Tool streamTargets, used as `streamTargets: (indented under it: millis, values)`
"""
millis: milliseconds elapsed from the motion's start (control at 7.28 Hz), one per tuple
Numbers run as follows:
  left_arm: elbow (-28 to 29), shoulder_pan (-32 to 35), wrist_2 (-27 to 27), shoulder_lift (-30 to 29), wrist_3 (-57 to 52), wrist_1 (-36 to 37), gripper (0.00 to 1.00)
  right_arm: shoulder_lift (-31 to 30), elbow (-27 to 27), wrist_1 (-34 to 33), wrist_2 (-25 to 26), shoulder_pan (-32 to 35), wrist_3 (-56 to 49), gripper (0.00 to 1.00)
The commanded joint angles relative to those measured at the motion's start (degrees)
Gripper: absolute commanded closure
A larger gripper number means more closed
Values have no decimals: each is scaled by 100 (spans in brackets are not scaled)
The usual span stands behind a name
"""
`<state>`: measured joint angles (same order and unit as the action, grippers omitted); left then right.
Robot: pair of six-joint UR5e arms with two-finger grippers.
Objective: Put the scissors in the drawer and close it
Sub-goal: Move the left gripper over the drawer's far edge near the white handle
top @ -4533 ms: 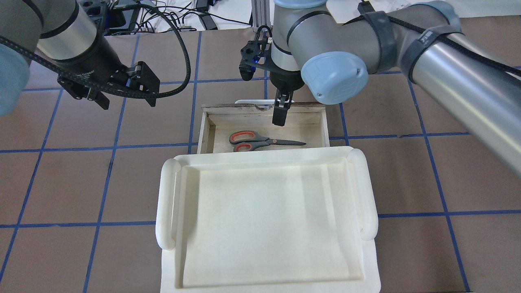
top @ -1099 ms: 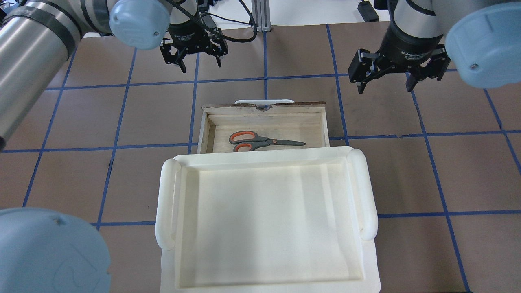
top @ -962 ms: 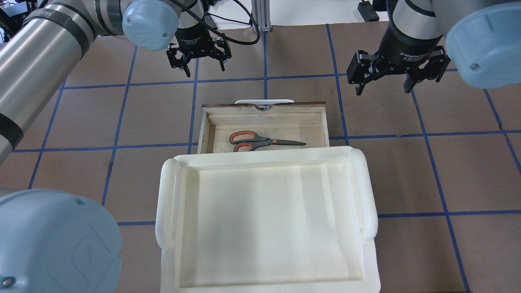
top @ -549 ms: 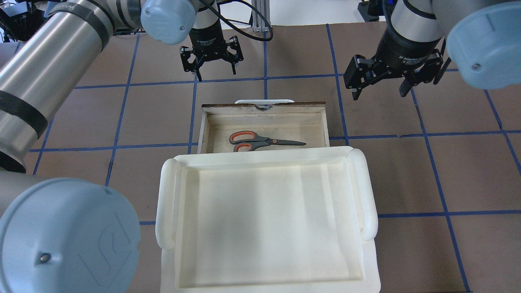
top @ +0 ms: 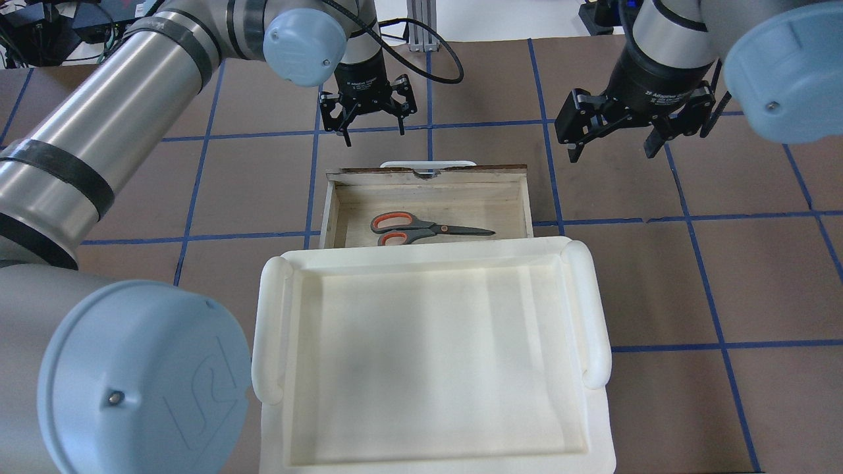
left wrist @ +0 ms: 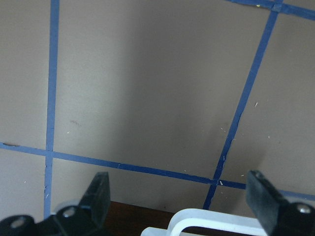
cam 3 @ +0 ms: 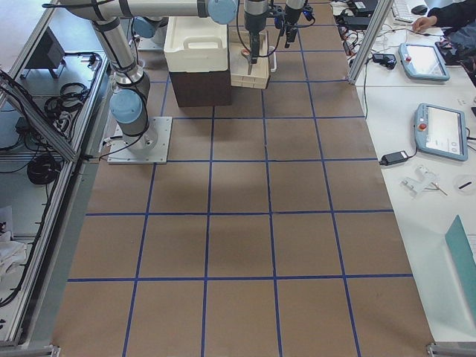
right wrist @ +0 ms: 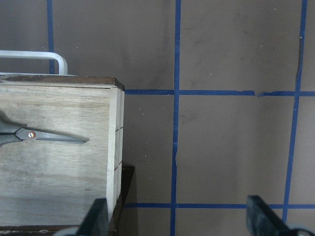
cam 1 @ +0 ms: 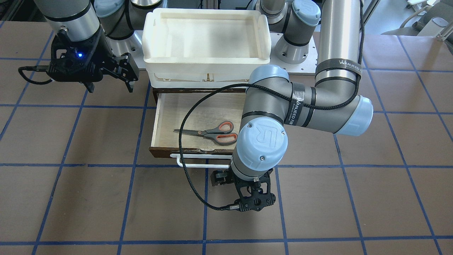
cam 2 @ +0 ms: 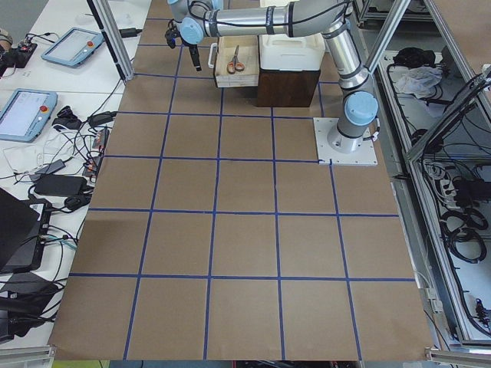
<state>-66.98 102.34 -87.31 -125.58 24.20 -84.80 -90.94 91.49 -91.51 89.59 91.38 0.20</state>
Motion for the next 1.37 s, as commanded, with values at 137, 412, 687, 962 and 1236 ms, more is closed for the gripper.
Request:
streamTargets:
  millis: [137, 412, 687, 962, 1236]
  values:
    - [-227, 14, 3, 25, 6, -2, 0, -3, 0, 2, 14, -6, 7, 0]
    - [-262, 40, 82, 16, 14, -2, 0, -11, 0, 2, 6, -14, 7, 0]
    - [-385, 41, 74, 69, 32, -80, 0, -11, 0, -7, -3, -14, -2, 0]
    - [-403, 41, 179, 113, 32, -186, 0, -3, 0, -16, -12, -14, 7, 0]
    - [-412, 41, 188, 139, 41, -344, 0, -3, 0, -7, -30, -6, 7, 0]
